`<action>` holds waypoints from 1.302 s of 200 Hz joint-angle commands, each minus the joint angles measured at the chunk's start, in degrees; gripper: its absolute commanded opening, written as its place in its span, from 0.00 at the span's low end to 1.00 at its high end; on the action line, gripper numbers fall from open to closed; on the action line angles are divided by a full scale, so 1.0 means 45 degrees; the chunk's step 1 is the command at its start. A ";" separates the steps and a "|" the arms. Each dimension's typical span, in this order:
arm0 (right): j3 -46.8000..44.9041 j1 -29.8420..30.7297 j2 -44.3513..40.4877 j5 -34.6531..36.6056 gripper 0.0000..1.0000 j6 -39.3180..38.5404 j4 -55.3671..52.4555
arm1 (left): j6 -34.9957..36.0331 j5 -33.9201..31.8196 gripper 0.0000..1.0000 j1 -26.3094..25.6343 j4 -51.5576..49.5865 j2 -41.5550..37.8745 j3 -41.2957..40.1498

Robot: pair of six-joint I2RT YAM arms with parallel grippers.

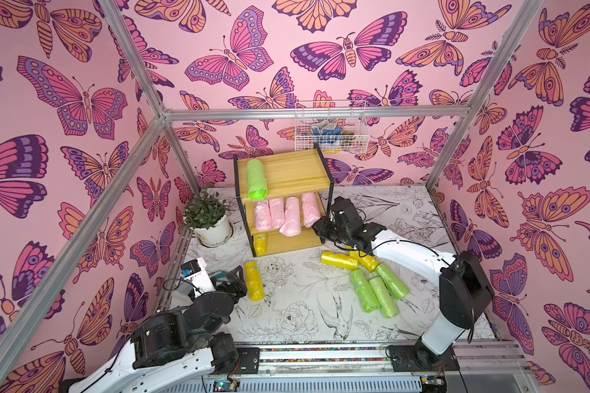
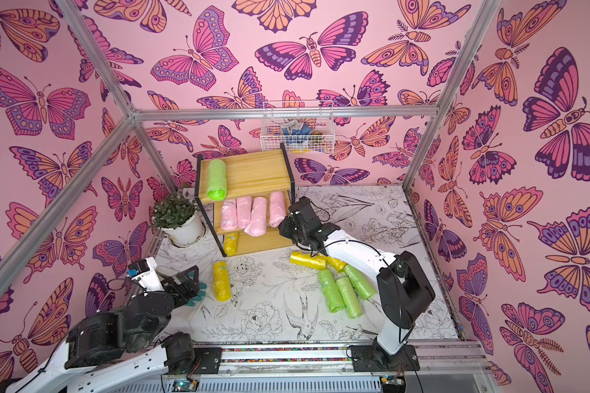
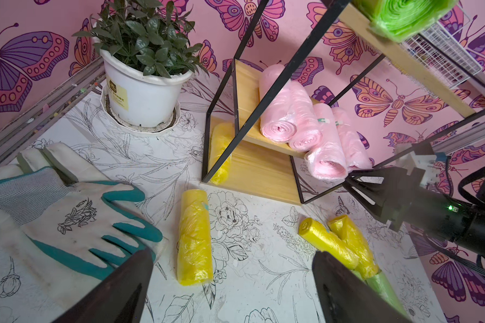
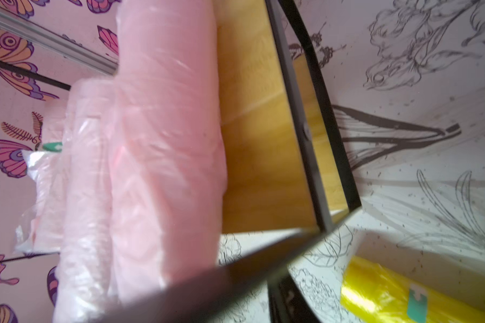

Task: Sort the rolls of trash bags by color and place them on the shelf
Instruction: Place the roll of trash bags on the shelf, then pick up the roll of trash bags from the center of the board.

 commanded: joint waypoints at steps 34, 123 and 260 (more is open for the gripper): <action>-0.2818 -0.0020 -0.3073 -0.0262 0.55 0.0070 0.0058 | 0.0001 0.2222 0.98 0.0763 -0.1089 0.2364 0.0362; -0.5122 0.0555 -0.6059 0.0184 0.69 -0.0909 -0.0877 | 0.5607 1.1309 0.98 0.8949 0.1231 0.7106 0.0457; -0.6306 0.0683 -0.6727 0.0392 0.69 -0.0925 -0.0762 | 0.8189 1.2039 0.93 1.1716 0.6275 1.1579 -0.0897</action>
